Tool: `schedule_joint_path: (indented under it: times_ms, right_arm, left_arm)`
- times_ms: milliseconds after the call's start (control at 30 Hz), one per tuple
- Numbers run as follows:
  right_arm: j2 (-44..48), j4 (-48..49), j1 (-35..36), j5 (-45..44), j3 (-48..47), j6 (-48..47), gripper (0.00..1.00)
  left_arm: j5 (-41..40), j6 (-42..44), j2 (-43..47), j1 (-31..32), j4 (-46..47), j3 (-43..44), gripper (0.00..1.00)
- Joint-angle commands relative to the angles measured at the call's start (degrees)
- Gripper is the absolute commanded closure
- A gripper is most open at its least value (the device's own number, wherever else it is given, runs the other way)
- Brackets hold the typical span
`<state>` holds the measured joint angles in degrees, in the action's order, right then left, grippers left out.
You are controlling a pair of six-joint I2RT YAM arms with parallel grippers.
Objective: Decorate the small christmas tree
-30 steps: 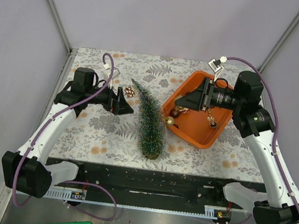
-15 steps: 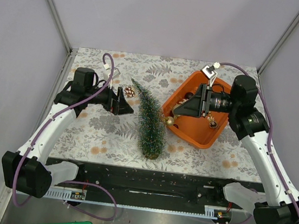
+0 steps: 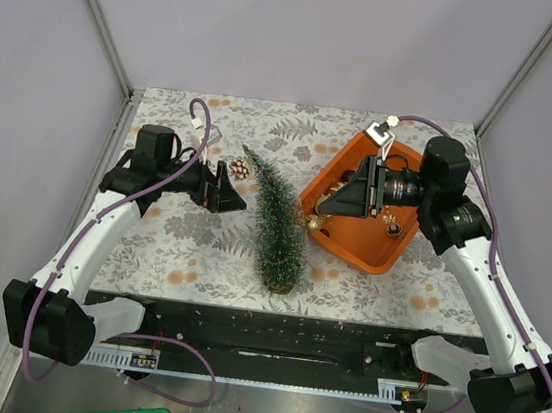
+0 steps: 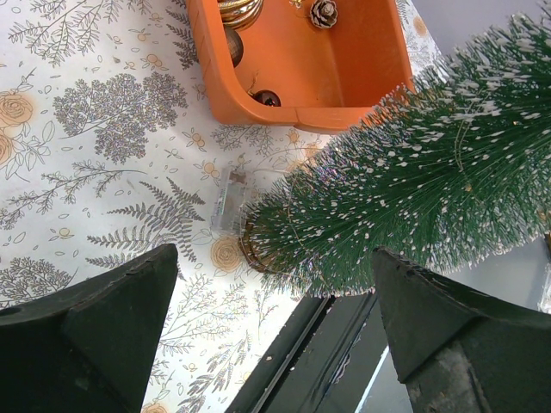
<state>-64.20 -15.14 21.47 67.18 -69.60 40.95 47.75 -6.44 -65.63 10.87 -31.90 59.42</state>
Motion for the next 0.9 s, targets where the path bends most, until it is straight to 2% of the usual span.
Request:
schedule_joint_path:
  times_ms: [0, 567, 867]
  right_arm:
    - [-0.6, -0.9, 1.0, 2.4, -0.7, -1.7, 0.52]
    - [-1.5, -2.7, 1.7, 3.5, 0.3, -3.8, 0.52]
    - [-2.5, -2.7, 1.7, 0.7, 1.5, -5.3, 0.50]
  left_arm:
    - [-0.2, 0.8, 1.5, 0.2, 1.1, 1.5, 0.01]
    - [-0.2, 0.8, 1.5, 0.1, 1.1, 1.7, 0.01]
    - [-0.5, 1.0, 1.8, 0.2, 0.8, 1.7, 0.01]
